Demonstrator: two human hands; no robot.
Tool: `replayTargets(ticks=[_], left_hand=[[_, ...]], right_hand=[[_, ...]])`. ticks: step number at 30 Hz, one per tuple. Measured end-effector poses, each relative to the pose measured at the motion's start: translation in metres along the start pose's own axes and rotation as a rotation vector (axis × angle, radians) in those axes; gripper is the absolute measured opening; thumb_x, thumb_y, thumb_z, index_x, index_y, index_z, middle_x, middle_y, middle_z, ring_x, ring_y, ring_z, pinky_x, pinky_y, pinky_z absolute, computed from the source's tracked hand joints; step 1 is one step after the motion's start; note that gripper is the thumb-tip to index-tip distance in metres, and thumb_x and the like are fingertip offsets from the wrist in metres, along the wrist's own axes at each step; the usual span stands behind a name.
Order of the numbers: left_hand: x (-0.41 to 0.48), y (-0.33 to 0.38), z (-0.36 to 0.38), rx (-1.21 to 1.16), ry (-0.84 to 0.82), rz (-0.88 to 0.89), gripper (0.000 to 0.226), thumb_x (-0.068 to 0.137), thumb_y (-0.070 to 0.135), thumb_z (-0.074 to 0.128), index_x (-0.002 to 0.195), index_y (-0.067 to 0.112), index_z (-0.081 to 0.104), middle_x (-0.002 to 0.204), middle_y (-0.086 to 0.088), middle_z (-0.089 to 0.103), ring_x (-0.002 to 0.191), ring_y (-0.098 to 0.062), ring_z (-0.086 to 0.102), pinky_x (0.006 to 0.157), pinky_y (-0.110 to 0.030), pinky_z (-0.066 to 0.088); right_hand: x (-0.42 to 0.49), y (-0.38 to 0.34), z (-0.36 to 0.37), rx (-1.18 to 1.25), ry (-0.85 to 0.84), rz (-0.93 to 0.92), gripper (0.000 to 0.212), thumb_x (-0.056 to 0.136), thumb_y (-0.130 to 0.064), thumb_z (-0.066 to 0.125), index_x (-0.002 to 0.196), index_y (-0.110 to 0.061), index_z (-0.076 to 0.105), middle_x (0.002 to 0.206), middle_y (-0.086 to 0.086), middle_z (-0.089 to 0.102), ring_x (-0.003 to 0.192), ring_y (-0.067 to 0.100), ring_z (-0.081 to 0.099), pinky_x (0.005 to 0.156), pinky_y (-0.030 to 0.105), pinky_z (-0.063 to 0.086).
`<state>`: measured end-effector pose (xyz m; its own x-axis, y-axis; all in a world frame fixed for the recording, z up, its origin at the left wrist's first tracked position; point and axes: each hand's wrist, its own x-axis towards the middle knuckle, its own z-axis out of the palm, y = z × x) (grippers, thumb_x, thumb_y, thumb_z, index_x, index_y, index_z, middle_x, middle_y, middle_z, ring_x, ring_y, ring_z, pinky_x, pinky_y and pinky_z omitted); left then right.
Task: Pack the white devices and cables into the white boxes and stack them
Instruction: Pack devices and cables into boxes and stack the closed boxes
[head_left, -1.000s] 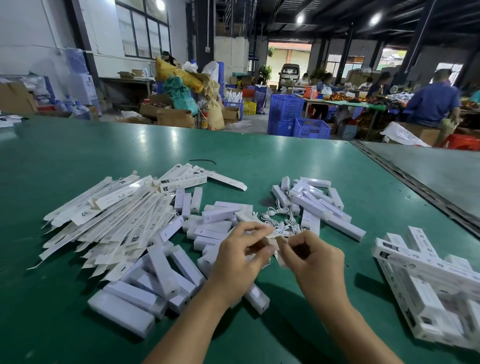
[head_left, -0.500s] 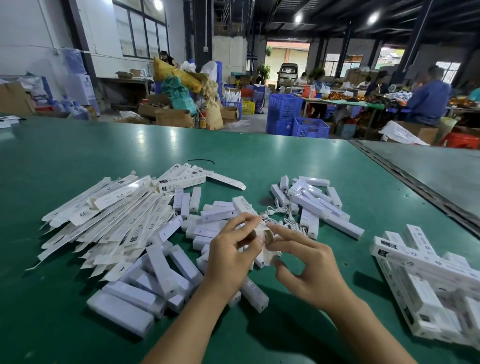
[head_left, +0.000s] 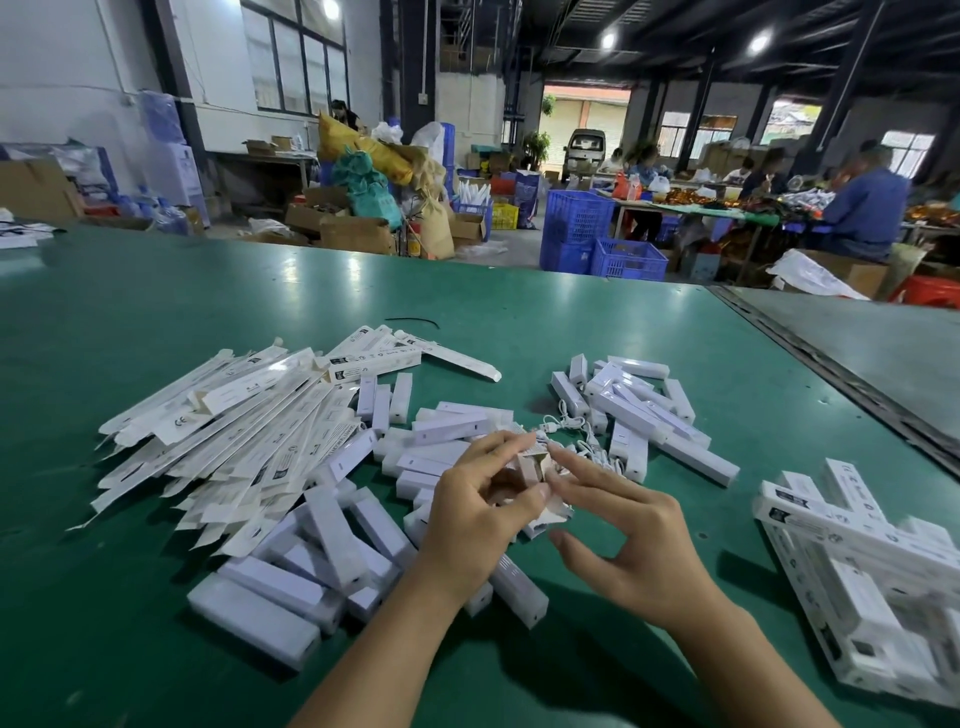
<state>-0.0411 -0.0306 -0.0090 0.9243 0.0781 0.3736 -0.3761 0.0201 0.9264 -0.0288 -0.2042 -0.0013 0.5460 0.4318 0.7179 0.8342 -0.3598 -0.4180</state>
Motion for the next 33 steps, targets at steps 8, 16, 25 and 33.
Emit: replayTargets(ticks=[8, 16, 25, 33], left_hand=[[0.000, -0.003, 0.001, 0.018, -0.011, -0.009, 0.038, 0.079, 0.023, 0.073, 0.116, 0.027, 0.068, 0.119, 0.019, 0.063, 0.105, -0.007, 0.065, 0.088, -0.019, 0.051], [0.000, -0.001, 0.002, 0.018, -0.077, -0.029, 0.030, 0.097, 0.005, 0.060, 0.112, 0.028, 0.071, 0.125, 0.005, 0.061, 0.118, -0.006, 0.060, 0.096, -0.022, 0.049], [-0.001, -0.003, 0.003, -0.005, -0.160, -0.071, 0.037, 0.086, 0.020, 0.055, 0.119, 0.031, 0.068, 0.120, 0.024, 0.059, 0.115, 0.003, 0.057, 0.092, -0.013, 0.046], [-0.001, -0.007, 0.001, 0.096, -0.145, -0.012, 0.046, 0.080, 0.014, 0.068, 0.121, 0.035, 0.067, 0.122, 0.024, 0.057, 0.111, -0.010, 0.060, 0.102, -0.037, 0.050]], right_hand=[[0.002, 0.005, 0.002, -0.050, 0.075, -0.017, 0.028, 0.071, 0.006, 0.081, 0.098, -0.002, 0.077, 0.122, 0.004, 0.067, 0.106, 0.005, 0.067, 0.092, 0.019, 0.052], [0.000, 0.004, 0.007, -0.019, 0.193, 0.050, 0.011, 0.079, -0.015, 0.077, 0.087, -0.007, 0.076, 0.105, -0.004, 0.072, 0.087, 0.005, 0.070, 0.081, 0.021, 0.055], [0.001, 0.003, 0.011, -0.055, 0.294, 0.051, 0.021, 0.071, -0.007, 0.082, 0.088, -0.011, 0.070, 0.083, -0.001, 0.070, 0.069, 0.006, 0.063, 0.065, 0.024, 0.055], [0.001, 0.001, 0.010, -0.062, 0.277, 0.053, 0.015, 0.073, -0.006, 0.078, 0.088, -0.003, 0.076, 0.094, -0.001, 0.071, 0.069, 0.006, 0.065, 0.069, 0.019, 0.055]])
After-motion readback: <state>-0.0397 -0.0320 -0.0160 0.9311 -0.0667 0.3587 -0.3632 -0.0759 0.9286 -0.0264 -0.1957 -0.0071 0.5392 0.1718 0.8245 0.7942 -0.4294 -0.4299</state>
